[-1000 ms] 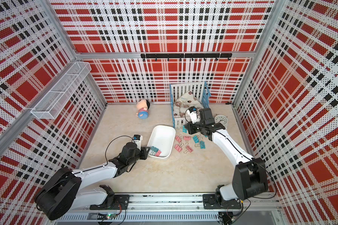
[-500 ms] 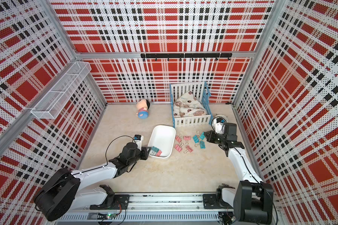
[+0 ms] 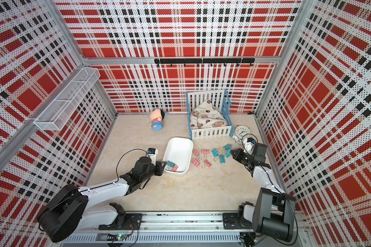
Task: Take out the binder clips from the storage box
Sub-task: Place the binder clip at the center of the board.
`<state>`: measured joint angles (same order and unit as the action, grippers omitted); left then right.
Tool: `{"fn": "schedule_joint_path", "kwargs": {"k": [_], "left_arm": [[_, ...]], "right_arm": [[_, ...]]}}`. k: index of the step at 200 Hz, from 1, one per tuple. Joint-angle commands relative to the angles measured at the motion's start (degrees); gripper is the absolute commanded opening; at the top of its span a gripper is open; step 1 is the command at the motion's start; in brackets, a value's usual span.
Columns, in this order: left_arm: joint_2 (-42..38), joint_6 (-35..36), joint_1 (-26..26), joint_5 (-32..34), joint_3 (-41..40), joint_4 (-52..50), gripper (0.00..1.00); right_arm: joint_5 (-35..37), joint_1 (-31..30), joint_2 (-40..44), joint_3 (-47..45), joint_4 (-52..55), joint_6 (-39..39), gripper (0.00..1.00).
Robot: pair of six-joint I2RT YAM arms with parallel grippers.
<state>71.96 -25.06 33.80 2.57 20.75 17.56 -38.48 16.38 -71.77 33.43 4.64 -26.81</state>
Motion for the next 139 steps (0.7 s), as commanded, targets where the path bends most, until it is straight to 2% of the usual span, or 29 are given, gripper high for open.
{"fn": "schedule_joint_path", "kwargs": {"k": [1,139], "left_arm": [[0.6,0.6,0.1,1.1,1.2,0.0,0.35],[2.6,1.1,-0.6,0.7,1.6,0.6,0.35]], "right_arm": [[-1.1,1.5,-2.1,-0.9,-3.5,-0.9,0.06],[1.2,3.7,-12.6,-1.2,-4.7,0.8,0.07]]}}
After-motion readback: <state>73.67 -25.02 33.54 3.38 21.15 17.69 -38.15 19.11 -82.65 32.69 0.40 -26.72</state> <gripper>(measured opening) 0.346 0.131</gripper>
